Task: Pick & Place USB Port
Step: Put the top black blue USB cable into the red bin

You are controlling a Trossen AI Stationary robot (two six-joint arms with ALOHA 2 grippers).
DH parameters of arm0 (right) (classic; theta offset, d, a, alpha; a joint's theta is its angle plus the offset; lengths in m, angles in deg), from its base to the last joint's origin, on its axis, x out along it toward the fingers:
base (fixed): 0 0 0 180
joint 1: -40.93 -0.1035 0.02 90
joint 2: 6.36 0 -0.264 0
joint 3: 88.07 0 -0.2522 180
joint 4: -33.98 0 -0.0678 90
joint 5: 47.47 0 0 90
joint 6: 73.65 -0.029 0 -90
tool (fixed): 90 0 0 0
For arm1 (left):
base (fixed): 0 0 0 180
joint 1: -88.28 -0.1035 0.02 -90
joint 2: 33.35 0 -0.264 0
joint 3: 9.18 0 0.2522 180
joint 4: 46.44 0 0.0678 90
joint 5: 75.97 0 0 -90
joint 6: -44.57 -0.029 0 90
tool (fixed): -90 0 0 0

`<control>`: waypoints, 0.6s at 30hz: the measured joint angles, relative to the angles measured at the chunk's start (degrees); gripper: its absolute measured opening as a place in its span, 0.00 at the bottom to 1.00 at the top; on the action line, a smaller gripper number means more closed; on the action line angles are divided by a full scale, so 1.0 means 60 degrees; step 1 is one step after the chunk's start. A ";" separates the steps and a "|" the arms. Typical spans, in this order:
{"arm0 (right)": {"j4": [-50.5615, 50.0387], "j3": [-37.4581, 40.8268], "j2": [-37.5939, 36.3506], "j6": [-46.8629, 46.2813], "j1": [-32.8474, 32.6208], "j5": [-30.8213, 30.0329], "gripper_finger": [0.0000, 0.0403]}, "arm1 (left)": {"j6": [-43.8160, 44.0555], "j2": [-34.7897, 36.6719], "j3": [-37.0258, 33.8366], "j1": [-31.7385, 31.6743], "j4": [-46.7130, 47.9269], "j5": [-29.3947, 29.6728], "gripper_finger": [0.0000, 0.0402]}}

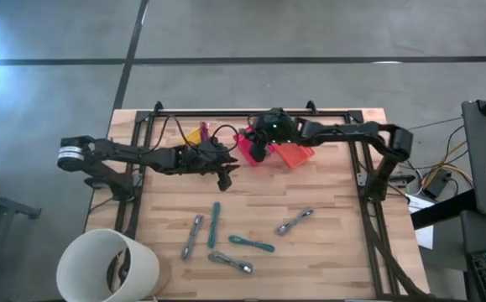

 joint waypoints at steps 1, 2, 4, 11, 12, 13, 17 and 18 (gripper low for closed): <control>0.0018 -0.0045 0.0209 0.0112 0.0047 0.0001 0.11 | 0.0000 -0.0003 0.0002 0.0003 -0.0003 0.0000 0.26; 0.0113 -0.0110 0.0437 0.0213 0.0093 0.0004 0.11 | 0.0000 -0.0003 0.0000 0.0000 0.0012 0.0000 0.26; 0.0163 -0.0232 0.0820 0.0241 0.0159 0.0000 0.12 | 0.0000 -0.0003 -0.0001 0.0000 0.0024 0.0000 0.26; 0.0128 -0.0815 0.1265 0.0604 0.0135 0.0029 0.11 | -0.0004 -0.0005 -0.0002 0.0000 0.0119 0.0003 0.26; 0.0075 -0.0908 0.1232 0.0655 0.0134 0.0029 0.11 | -0.0007 -0.0004 -0.0002 0.0000 0.0124 0.0004 0.26; -0.0053 -0.1006 0.1202 0.0718 0.0135 0.0029 0.11 | -0.0007 -0.0007 -0.0002 0.0000 0.0165 0.0000 0.26; -0.1464 -0.1435 0.1151 0.0919 0.0225 0.0026 0.11 | -0.0005 -0.0004 -0.0006 0.0000 0.0348 0.0004 0.25; -0.1822 -0.1473 0.1155 0.0965 0.0259 0.0020 0.11 | -0.0004 -0.0004 -0.0006 0.0000 0.0342 0.0004 0.25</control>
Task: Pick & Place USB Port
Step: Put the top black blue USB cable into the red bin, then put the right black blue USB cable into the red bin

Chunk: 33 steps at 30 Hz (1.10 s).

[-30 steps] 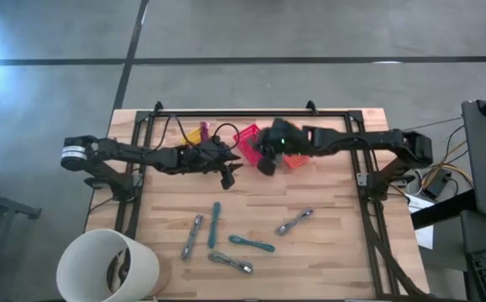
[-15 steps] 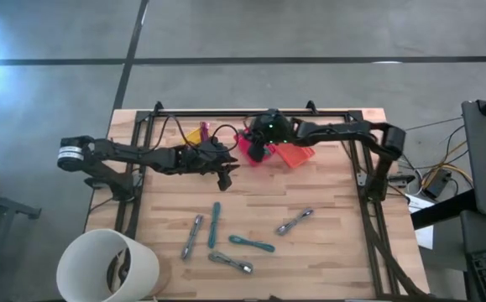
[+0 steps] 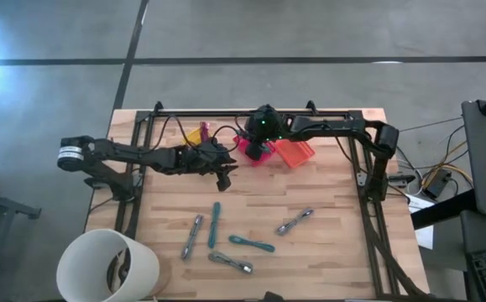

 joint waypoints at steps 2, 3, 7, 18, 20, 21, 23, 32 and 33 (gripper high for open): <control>-0.0206 -0.0014 0.0115 0.0111 0.0027 -0.0037 0.12 | -0.0003 -0.0001 0.0000 0.0000 0.0004 0.0000 0.25; -0.0227 0.0019 0.0178 0.0191 0.0054 -0.0039 0.12 | 0.0000 -0.0003 0.0000 0.0000 0.0001 0.0000 0.25; -0.0206 0.0034 0.0540 0.0647 0.0049 -0.0035 0.12 | 0.0010 0.0001 0.0000 0.0000 0.0001 0.0020 0.25; -0.0447 -0.0293 0.1432 0.1239 0.0040 -0.0024 0.22 | 0.0066 -0.0002 0.0000 0.0000 0.0109 0.0029 0.25; -0.0632 -0.0355 0.1417 0.1243 0.0040 -0.0028 0.25 | 0.0070 0.0001 0.0000 0.0000 0.0125 0.0029 0.25; -0.0673 -0.0415 0.1385 0.1236 0.0040 -0.0029 0.26 | 0.0070 0.0001 0.0000 0.0000 0.0132 0.0029 0.25; -0.0892 -0.0537 0.1252 0.1173 0.0040 -0.0031 0.29 | 0.0076 0.0001 0.0000 0.0000 0.0166 0.0029 0.25; -0.2397 -0.0757 0.0361 0.0929 -0.0126 -0.0061 0.34 | 0.0212 0.0001 -0.0004 0.0000 0.0335 0.0029 0.25; -0.2595 -0.0760 0.0191 0.0817 -0.0184 -0.0061 0.35 | 0.0215 0.0001 -0.0004 0.0000 0.0339 0.0030 0.25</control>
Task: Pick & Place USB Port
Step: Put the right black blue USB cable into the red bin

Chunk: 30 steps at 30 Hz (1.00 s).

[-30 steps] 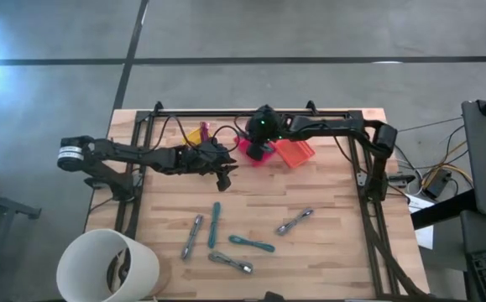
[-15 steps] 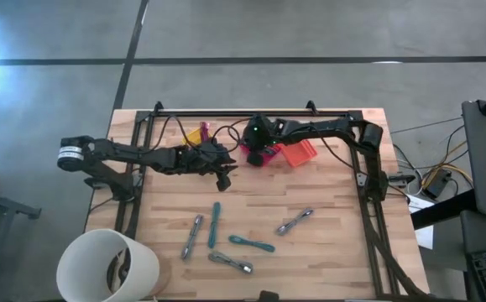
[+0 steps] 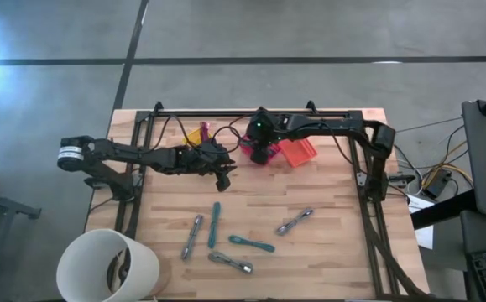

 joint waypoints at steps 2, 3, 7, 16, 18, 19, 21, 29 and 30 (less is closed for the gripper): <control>-0.0358 0.0007 -0.0296 -0.0210 -0.0166 0.0004 0.35 | 0.0028 0.0000 0.0000 0.0000 0.0015 -0.0014 0.25; -0.0554 0.0022 -0.0450 -0.0279 -0.0259 0.0013 0.35 | 0.0091 0.0000 0.0000 0.0000 0.0011 -0.0026 0.25; -0.0984 0.0082 -0.0904 -0.0518 -0.0847 0.0037 0.34 | 0.0409 0.0000 0.0000 0.0011 0.0069 -0.0084 0.25; -0.1856 0.0399 -0.1028 -0.1242 -0.2772 0.0070 0.36 | 0.1024 0.0000 0.0000 0.0349 0.0288 -0.0929 0.24; -0.1873 0.0504 -0.1028 -0.1701 -0.3237 0.0072 0.36 | 0.1026 0.0000 -0.0004 0.0421 0.0290 -0.0929 0.25; -0.1868 0.0525 -0.1028 -0.1951 -0.3469 0.0069 0.35 | 0.1028 0.0000 -0.0018 0.0430 0.0288 -0.0929 0.25; -0.1863 0.0535 -0.1028 -0.2249 -0.3901 0.0069 0.35 | 0.1180 0.0000 -0.0065 0.0441 0.0294 -0.0936 0.24; -0.1375 0.0537 -0.1028 -0.3048 -0.5223 0.0066 0.35 | 0.2249 0.0000 -0.0305 0.0947 0.0480 -0.1004 0.25; -0.1262 0.0549 -0.1028 -0.3214 -0.5347 0.0066 0.35 | 0.2422 0.0000 -0.0346 0.1080 0.0516 -0.1006 0.24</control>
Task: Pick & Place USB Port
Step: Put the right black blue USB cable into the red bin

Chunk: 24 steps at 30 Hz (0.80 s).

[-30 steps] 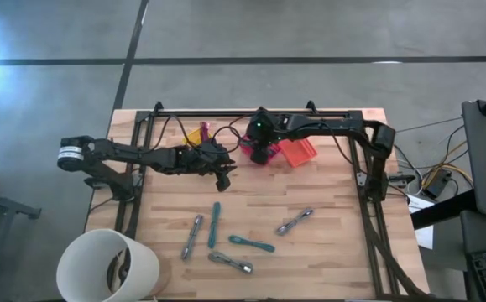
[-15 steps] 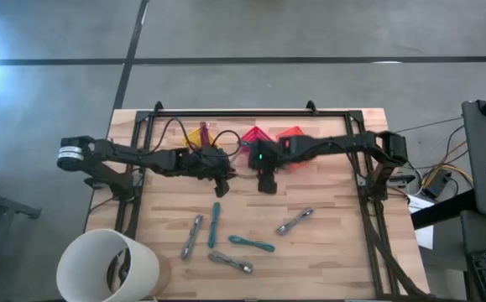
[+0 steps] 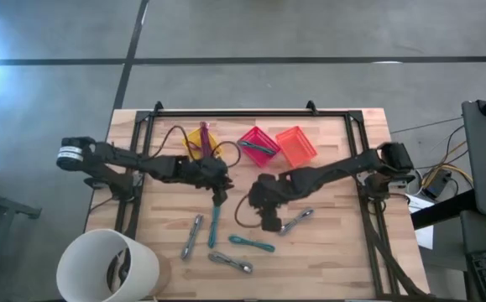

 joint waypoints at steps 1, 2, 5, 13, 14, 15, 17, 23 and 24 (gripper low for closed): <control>0.0116 0.0020 0.0000 -0.0123 -0.0115 0.0000 0.35 | 0.0224 0.0000 -0.0049 0.0155 -0.0006 0.0000 0.24; 0.0222 0.0044 0.0000 -0.0243 -0.0234 0.0000 0.35 | 0.0473 0.0000 -0.0095 0.0313 -0.0010 0.0011 0.24; 0.0587 0.0119 0.0036 -0.0667 -0.0562 -0.0007 0.34 | 0.1041 0.0000 -0.0226 0.0845 -0.0032 0.0212 0.24; 0.1445 0.0148 0.0950 -0.1455 -0.1328 -0.0026 0.33 | 0.1959 -0.0002 -0.0317 0.2290 -0.0063 0.2105 0.24; 0.1550 0.0149 0.1073 -0.1577 -0.1379 -0.0027 0.33 | 0.2021 -0.0001 -0.0317 0.2430 -0.0072 0.2238 0.24; 0.1641 0.0149 0.1179 -0.1639 -0.1414 -0.0025 0.33 | 0.2053 -0.0001 -0.0317 0.2553 -0.0077 0.2326 0.24; 0.1703 0.0135 0.1375 -0.1657 -0.1456 -0.0022 0.33 | 0.2074 0.0000 -0.0317 0.2752 -0.0072 0.2443 0.24; 0.1557 0.0082 0.2051 -0.1518 -0.1459 0.0018 0.33 | 0.2060 -0.0001 -0.0344 0.2868 -0.0072 0.2596 0.24; 0.1542 0.0082 0.2168 -0.1529 -0.1468 0.0083 0.33 | 0.2060 0.0000 -0.0355 0.2868 -0.0072 0.2609 0.24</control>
